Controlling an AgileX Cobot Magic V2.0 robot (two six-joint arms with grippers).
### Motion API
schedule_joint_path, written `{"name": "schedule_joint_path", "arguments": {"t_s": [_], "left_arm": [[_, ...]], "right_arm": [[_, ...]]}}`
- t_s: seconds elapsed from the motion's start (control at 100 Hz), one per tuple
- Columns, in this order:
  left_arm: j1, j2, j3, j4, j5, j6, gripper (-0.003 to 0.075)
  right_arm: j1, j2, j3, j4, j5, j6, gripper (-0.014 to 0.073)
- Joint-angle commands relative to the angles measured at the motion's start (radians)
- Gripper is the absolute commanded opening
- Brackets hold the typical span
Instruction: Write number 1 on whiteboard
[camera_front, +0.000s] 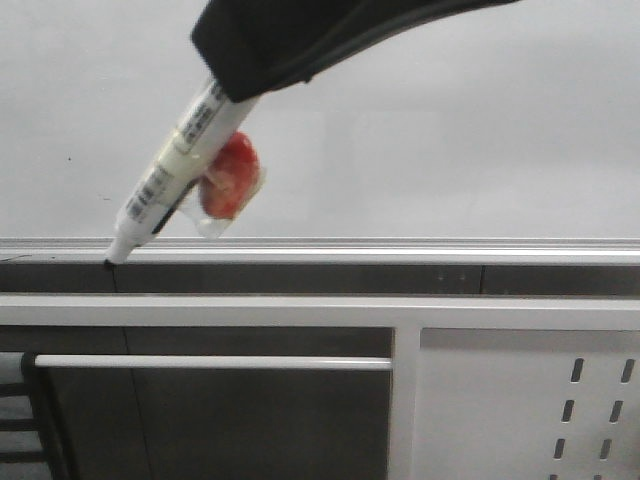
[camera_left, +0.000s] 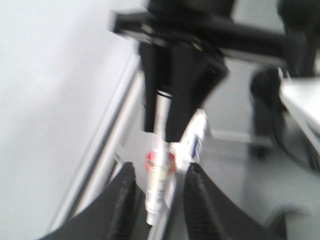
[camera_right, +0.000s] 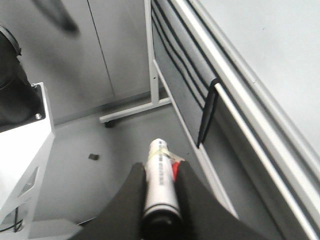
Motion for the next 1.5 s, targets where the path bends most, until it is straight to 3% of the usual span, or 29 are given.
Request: {"name": "schedule_joint_path", "arguments": {"t_s": [0.0, 0.16, 0.4, 0.61, 0.88, 1.13, 1.49], "left_arm": [[-0.002, -0.079, 0.009, -0.011, -0.182, -0.093, 0.0148], [-0.002, -0.249, 0.132, -0.010, -0.371, -0.198, 0.0148], [0.011, -0.391, 0.335, -0.008, -0.522, -0.218, 0.0124], [0.189, -0.427, 0.445, -0.062, -0.616, -0.218, 0.0081], [0.407, -0.441, 0.467, -0.127, -0.541, -0.218, 0.0062], [0.423, -0.441, 0.467, -0.172, -0.467, -0.218, -0.0019], [0.423, -0.441, 0.467, -0.177, -0.416, -0.207, -0.0018]], "right_arm": [[0.003, -0.071, 0.012, -0.026, -0.086, -0.002, -0.0047], [0.003, -0.217, 0.136, -0.071, -0.154, -0.002, -0.0047], [0.003, -0.433, 0.309, -0.106, -0.375, -0.002, -0.0047], [0.003, -0.437, 0.355, -0.260, -0.484, -0.004, -0.0047], [0.003, -0.330, 0.355, -0.314, -0.640, -0.099, -0.0047], [0.003, -0.261, 0.355, -0.314, -0.741, -0.128, -0.0047], [0.003, -0.250, 0.355, -0.314, -0.784, -0.143, -0.0047]]}}
